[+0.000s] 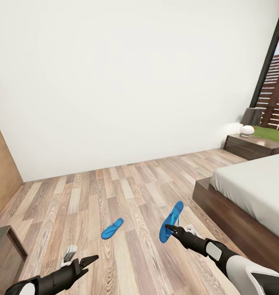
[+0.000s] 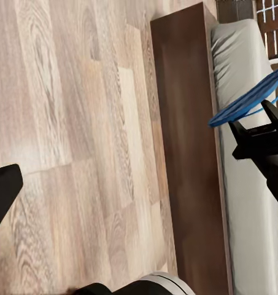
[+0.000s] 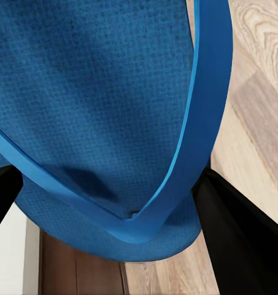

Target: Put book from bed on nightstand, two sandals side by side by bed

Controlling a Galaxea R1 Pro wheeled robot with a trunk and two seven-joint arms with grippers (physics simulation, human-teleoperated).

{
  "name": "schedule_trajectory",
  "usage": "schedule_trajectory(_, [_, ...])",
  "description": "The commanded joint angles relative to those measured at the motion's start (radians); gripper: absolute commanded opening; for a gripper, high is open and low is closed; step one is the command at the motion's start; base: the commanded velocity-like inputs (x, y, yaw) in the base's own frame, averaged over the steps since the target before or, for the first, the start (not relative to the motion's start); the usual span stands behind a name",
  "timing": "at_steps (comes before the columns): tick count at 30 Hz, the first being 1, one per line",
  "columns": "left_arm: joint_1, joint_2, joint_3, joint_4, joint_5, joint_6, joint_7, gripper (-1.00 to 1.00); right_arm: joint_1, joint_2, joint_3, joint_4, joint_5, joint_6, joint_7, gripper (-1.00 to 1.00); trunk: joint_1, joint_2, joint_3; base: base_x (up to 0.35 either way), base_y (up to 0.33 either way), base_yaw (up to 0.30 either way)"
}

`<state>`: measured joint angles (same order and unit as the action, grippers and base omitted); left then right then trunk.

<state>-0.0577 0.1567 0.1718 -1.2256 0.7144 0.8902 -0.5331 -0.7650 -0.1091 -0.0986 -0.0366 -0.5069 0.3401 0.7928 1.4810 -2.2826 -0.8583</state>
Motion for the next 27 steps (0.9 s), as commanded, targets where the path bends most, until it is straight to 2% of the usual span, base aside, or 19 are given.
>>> schedule_trajectory(1, [-0.001,0.000,0.001,0.000,0.000,0.006,-0.003,1.00,0.000,0.000,-0.011,0.000,-0.001,0.010,0.004,-1.00,0.000,0.000,-0.001,0.208,0.000,0.000])
schedule_trajectory(21, [-0.001,0.001,0.002,0.000,0.000,0.006,-0.004,1.00,-0.001,0.000,-0.010,-0.001,-0.001,0.010,0.005,-1.00,0.000,0.000,-0.001,0.202,0.000,-0.001])
schedule_trajectory(27, [-0.001,0.001,0.002,0.000,0.000,0.006,-0.004,1.00,0.000,0.000,-0.011,0.000,-0.001,0.010,0.005,-1.00,0.000,0.000,-0.001,0.129,0.053,-0.091])
